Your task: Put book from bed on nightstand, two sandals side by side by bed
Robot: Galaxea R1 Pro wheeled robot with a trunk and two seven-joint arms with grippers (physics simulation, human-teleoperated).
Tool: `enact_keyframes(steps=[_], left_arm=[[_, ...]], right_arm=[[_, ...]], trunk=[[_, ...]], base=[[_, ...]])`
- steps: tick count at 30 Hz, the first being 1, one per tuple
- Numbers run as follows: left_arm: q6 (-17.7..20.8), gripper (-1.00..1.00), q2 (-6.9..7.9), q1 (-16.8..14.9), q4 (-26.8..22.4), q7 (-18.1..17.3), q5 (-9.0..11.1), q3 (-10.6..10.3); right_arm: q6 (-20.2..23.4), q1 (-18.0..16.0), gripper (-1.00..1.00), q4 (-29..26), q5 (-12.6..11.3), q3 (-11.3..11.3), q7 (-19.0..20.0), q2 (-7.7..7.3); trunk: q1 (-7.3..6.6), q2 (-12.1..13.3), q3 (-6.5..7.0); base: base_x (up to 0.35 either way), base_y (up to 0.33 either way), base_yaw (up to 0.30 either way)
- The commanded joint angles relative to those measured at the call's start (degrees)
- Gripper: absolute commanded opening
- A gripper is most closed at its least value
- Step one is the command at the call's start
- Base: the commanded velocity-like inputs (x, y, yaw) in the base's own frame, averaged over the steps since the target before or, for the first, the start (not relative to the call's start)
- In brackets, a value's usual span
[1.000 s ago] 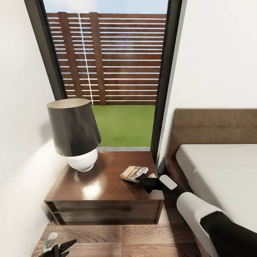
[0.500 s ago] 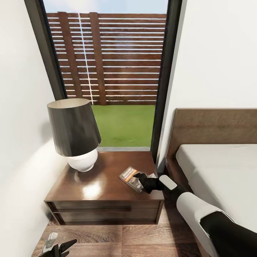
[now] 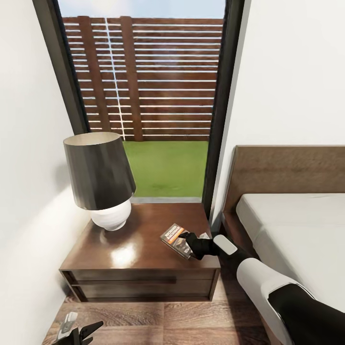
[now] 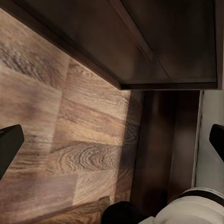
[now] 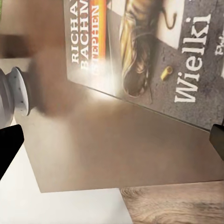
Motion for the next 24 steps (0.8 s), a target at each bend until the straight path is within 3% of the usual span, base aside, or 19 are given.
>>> enact_keyframes(steps=[1,24], left_arm=[[0.5,1.0,0.0,0.0,0.0,-0.1,0.1,0.1],[0.5,1.0,0.03,0.0,0.0,-0.1,0.1,0.1]], right_arm=[[0.0,0.0,1.0,-0.1,-0.6,0.3,-0.4,-0.03],[0.0,0.0,1.0,-0.1,-0.6,0.3,-0.4,-0.02]], trunk=[[-0.01,0.0,-0.05],[-0.01,0.0,-0.05]], base=[[0.0,0.0,0.0],[-0.009,0.027,0.0]])
